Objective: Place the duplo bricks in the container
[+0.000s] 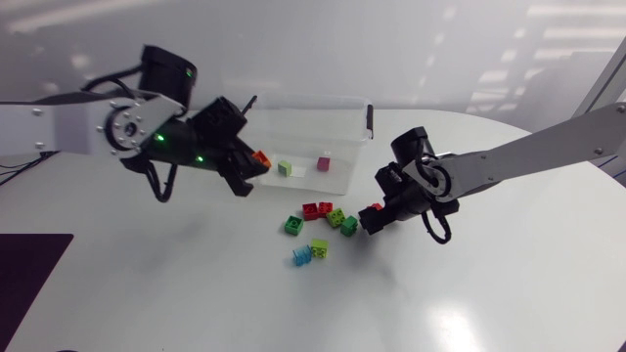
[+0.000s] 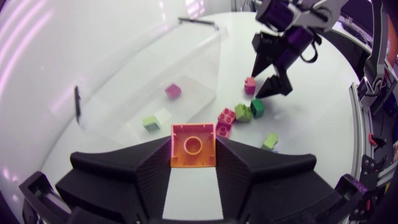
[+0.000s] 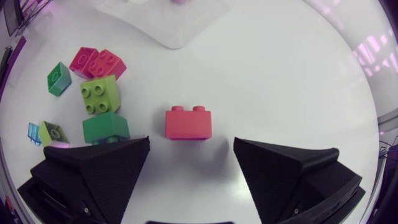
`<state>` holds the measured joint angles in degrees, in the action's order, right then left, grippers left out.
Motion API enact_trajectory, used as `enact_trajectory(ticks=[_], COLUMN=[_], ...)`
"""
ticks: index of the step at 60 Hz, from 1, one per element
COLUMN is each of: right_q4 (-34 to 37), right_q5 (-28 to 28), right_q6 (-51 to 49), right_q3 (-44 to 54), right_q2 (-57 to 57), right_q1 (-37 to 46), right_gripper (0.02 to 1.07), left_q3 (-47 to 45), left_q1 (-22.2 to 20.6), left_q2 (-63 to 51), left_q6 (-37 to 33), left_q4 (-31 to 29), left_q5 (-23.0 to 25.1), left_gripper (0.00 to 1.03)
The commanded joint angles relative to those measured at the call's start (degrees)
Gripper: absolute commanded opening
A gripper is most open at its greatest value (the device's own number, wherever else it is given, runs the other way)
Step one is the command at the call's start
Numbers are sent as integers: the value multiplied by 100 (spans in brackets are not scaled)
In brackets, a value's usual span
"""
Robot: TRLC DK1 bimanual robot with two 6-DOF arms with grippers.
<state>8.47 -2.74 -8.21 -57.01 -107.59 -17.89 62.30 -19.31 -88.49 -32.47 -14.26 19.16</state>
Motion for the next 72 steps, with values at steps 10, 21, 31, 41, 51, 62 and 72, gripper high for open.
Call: enact_trajectory(ticks=[10,21,31,41,51,62,72], right_q4=[-161,-205,58,937,1596,1728,1605], right_q5=[19,-7,55,55,55,90,90], right_q6=[-137,-76,-49,30,162,311,390], right_q3=[-381,-196,68,-258,-1022,-2024,-2877], right_q2=[-491,-245,616,1698,2163,1785,1012], right_q1=[-4,14,5,-22,-224,-408,-496], right_gripper=[65,22,19,19,19,20,21], left_q3=[687,1416,2181,2840,2524,1443,361], left_q1=[15,103,94,147,208,323,173], left_q2=[279,-837,-1927,-2621,-2269,-986,-63], left_q6=[716,1375,1744,1946,2087,1946,1709], left_q4=[99,943,1514,1461,1444,1048,433], left_q5=[44,-360,-835,-993,-1010,-791,-606], left_gripper=[25,25,30,85,96,96,96])
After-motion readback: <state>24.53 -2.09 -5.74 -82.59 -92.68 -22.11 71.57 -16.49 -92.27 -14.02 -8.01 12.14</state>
